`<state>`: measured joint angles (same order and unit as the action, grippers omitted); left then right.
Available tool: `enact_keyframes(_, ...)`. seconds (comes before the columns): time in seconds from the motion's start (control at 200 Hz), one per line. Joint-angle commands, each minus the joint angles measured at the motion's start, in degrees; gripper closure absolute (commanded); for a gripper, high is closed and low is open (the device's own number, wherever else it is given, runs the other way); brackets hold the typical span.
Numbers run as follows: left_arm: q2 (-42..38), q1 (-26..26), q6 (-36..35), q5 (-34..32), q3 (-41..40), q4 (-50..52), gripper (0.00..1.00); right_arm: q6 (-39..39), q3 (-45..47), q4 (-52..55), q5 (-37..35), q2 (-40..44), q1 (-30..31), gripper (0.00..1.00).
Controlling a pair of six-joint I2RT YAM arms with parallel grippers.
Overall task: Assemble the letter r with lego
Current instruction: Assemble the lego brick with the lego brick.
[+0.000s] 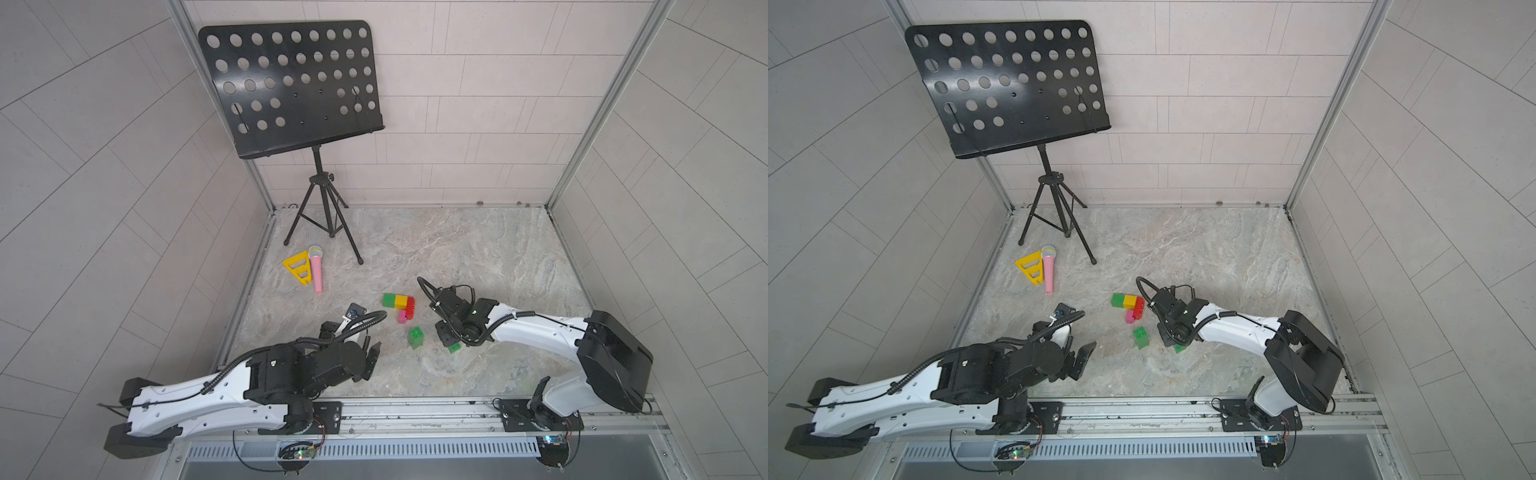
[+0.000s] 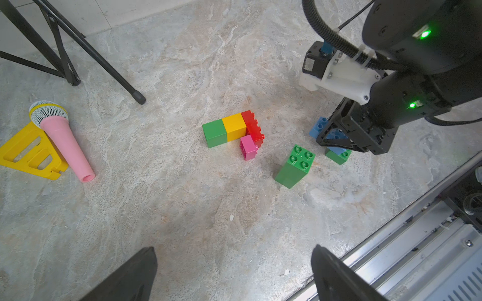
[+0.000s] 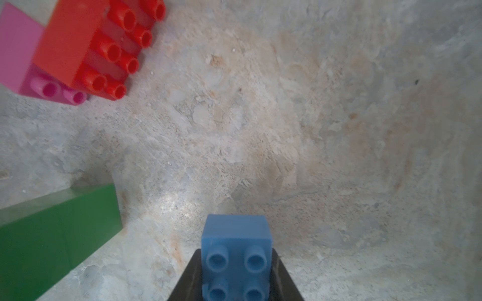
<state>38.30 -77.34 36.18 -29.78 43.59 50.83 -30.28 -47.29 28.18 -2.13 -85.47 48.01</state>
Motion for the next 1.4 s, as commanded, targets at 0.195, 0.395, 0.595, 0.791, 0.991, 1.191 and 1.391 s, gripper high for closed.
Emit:
enact_keyframes(0.195, -2.37, -0.34, 0.37, -1.90, 0.82, 0.52, 0.00, 0.94, -2.77, 4.86, -2.33, -0.60, 0.11, 1.00)
enact_keyframes(0.395, -5.02, -0.34, 0.81, -2.80, 0.18, 0.32, 0.00, 3.72, -6.25, 8.74, 1.17, -1.74, -0.05, 1.00)
enact_keyframes(0.595, -5.06, -0.34, 0.85, -3.09, 0.00, 0.22, 0.00, 7.30, -11.58, 12.86, 4.21, -9.08, -0.06, 0.95)
enact_keyframes(0.791, -3.53, -0.35, 0.82, -2.87, 0.44, 0.64, 0.00, 8.21, -16.08, 16.49, 5.59, -14.69, -0.06, 0.88)
enact_keyframes(0.991, -3.06, -0.28, 0.82, -2.95, 0.53, 0.75, 0.00, 6.75, -15.91, 16.98, 5.70, -13.64, -0.19, 0.51)
enact_keyframes(1.191, -2.97, -0.39, 0.55, -2.96, 0.44, 0.47, 0.00, 5.19, -16.05, 18.32, 5.23, -9.90, -0.64, 0.36)
enact_keyframes(1.391, -2.80, -0.32, 0.47, -2.90, 0.48, 0.44, 0.00, 5.26, -16.01, 19.44, 5.06, -6.50, -0.72, 0.36)
